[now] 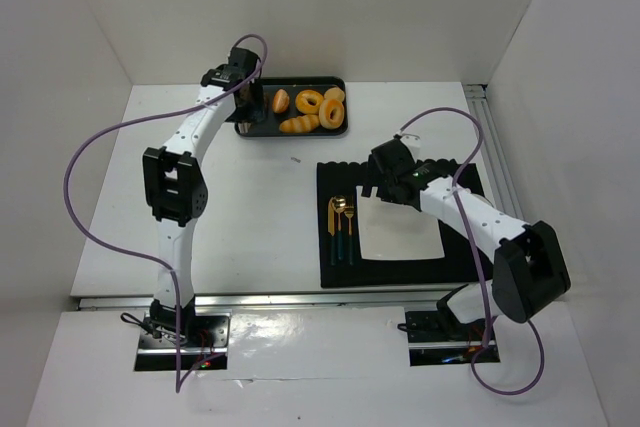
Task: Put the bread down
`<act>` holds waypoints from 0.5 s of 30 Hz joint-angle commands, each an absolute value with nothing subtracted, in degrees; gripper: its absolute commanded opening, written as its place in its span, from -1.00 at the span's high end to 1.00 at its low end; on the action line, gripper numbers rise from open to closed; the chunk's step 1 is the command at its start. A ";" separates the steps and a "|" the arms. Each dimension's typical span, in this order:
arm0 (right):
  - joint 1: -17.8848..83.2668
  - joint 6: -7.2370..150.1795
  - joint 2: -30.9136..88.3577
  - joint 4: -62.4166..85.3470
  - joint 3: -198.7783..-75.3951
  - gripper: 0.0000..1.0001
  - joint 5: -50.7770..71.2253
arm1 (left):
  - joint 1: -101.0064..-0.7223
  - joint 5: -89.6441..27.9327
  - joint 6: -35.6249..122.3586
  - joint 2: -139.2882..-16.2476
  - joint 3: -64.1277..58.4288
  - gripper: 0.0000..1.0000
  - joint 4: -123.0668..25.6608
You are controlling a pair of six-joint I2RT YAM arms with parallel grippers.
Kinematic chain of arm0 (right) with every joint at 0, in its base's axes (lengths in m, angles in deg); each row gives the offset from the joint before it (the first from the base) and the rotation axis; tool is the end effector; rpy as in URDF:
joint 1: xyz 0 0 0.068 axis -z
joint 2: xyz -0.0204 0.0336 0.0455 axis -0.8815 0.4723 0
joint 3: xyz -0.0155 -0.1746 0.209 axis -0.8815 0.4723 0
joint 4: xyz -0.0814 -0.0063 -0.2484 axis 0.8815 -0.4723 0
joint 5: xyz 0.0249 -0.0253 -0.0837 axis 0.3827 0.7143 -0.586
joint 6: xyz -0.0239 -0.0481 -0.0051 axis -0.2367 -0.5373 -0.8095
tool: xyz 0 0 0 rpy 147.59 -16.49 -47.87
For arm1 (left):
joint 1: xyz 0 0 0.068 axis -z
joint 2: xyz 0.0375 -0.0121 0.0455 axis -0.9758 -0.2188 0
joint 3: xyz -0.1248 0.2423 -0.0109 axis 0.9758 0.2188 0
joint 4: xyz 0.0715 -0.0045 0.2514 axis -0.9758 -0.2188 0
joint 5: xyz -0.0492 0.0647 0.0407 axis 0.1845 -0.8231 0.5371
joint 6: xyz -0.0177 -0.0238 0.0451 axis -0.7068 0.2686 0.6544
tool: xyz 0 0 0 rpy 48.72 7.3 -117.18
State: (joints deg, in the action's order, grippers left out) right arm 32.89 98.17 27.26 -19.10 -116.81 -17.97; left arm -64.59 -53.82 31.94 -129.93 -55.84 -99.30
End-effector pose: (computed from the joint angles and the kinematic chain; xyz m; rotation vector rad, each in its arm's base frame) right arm 0.2524 0.1251 0.2388 0.2360 2.4397 0.0154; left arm 0.4863 -0.1008 0.2881 -0.3258 2.3980 0.0331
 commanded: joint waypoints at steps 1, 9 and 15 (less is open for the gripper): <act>33.25 97.79 28.06 -16.86 -119.28 -1.00 -18.69 | -64.53 -55.03 35.08 -130.32 -57.86 -0.40 -95.46; 33.25 97.79 28.59 -16.86 -119.28 -1.00 -18.69 | -65.06 -52.92 36.75 -134.02 -60.66 -0.40 -94.84; 33.25 98.32 28.59 -17.38 -119.28 -1.00 -18.69 | -65.06 -52.21 37.28 -135.96 -63.04 -0.40 -94.84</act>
State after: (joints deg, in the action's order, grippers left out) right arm 32.89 98.06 28.48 -19.18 -116.96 -17.97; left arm -64.76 -52.72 35.66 -135.33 -59.82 -96.28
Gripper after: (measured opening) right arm 0.999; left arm 0.699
